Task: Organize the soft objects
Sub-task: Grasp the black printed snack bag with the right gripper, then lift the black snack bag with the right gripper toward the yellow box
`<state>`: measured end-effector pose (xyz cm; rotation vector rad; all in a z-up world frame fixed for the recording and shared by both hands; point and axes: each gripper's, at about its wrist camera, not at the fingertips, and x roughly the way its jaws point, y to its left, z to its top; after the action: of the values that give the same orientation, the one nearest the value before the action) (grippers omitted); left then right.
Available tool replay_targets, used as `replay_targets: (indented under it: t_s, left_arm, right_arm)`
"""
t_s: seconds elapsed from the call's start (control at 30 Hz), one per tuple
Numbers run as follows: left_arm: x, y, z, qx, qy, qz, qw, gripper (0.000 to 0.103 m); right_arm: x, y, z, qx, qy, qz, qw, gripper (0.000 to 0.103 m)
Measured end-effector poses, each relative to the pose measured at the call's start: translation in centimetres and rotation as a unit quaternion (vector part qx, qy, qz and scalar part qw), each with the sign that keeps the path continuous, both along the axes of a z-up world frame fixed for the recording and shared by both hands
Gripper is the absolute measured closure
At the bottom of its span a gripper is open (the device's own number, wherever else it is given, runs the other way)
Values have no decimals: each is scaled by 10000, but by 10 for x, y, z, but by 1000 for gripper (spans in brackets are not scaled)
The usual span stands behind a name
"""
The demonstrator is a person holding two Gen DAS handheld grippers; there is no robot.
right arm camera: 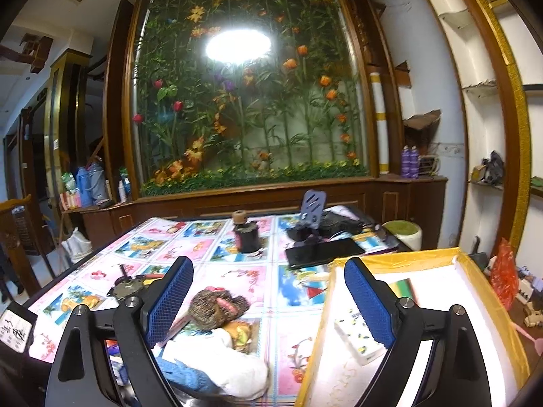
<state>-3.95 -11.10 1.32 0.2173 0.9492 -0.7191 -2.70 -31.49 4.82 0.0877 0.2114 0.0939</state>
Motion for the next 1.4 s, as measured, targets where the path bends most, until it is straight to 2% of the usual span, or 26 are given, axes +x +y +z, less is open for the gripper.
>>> replay_targets:
  t_s: [0.13,0.37,0.43,0.5,0.6,0.7,0.8,0.87,1.0,1.1,1.23,1.3,1.33,1.4]
  left_arm:
    - [-1,8,8,-248,-71,63,9996,50]
    - [0,37,33,-1020,-296,438,9934,50]
    - [3,50,40,-1294,-338,679,9887,50]
    - [5,67,48,-1581,-509,1060,9804,50]
    - [9,92,56,-1952,-614,1570,9662,50]
    - [15,102,55,-2074,-533,1833,9595,50]
    - [18,105,52,-2080,-436,1880,9589,50]
    - [19,105,51,-2042,-435,1898,9594,50]
    - [18,108,50,-2054,-394,1878,9597,50]
    - [17,110,49,-2060,-376,1867,9598,50]
    - [19,109,48,-2040,-363,1870,9603,50]
    - [19,109,48,-2023,-356,1879,9605,50]
    - [20,109,47,-2045,-344,1870,9602,50]
    - [20,109,47,-2037,-329,1876,9603,50]
  right_arm:
    - [6,-2,-5,287,270,361,9986,10]
    - [12,3,-22,865,1014,1126,9847,10]
    - [16,10,-31,925,1370,1344,9770,10]
    - [19,18,-39,959,1639,1605,9686,10]
    - [20,36,-50,752,1971,1982,9572,10]
    - [23,58,-63,370,2326,2288,9445,10]
    - [21,72,-77,-133,2630,2300,9369,10]
    - [12,79,-83,-350,2807,2463,9270,10]
    - [-15,94,-84,-773,2898,2789,9123,10]
    - [-26,100,-79,-1063,2709,2686,9182,10]
    - [-9,95,-88,-1089,2928,2470,9173,10]
    - [-4,94,-91,-1063,3066,2494,9124,25]
    - [-3,95,-94,-1077,3159,2523,9083,38]
    - [-5,96,-94,-1078,3141,2541,9084,48]
